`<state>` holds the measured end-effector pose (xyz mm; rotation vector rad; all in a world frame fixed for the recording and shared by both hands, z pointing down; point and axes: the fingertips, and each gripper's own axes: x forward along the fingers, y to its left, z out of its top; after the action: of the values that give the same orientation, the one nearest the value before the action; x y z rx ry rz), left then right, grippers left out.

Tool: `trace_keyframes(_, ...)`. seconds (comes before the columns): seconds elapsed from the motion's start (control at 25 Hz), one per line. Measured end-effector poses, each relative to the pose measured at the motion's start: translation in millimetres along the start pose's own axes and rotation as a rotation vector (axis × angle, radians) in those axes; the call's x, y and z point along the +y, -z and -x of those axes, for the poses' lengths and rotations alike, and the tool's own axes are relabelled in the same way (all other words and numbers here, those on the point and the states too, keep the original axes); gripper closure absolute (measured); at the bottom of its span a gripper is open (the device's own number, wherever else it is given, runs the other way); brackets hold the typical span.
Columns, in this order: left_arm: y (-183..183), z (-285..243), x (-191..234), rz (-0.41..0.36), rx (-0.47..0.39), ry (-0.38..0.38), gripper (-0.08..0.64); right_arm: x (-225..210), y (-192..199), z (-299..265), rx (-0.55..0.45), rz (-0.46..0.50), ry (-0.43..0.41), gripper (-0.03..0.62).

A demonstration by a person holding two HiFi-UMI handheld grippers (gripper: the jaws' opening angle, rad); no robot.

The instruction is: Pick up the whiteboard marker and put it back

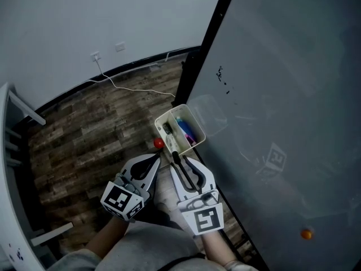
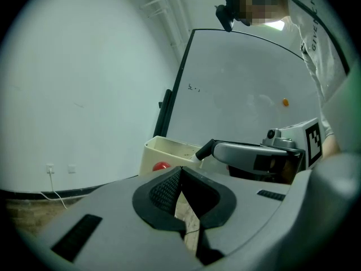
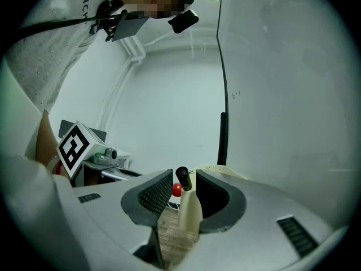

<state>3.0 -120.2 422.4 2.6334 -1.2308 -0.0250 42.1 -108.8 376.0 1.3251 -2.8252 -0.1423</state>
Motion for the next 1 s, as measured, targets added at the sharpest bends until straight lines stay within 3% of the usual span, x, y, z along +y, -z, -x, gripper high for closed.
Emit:
trace_keyframes(0.56, 1.5, -2.1, 14.3, 0.02, 0.0, 0.015, 0.545, 0.6, 7.7, -13.3, 0.035, 0.012, 0.043, 0.474)
trace_keyframes(1.0, -0.3, -0.2, 19.6, 0.023, 0.002, 0.018, 0.545, -6.0, 6.9, -12.4, 0.032, 0.003, 0.076, 0.509)
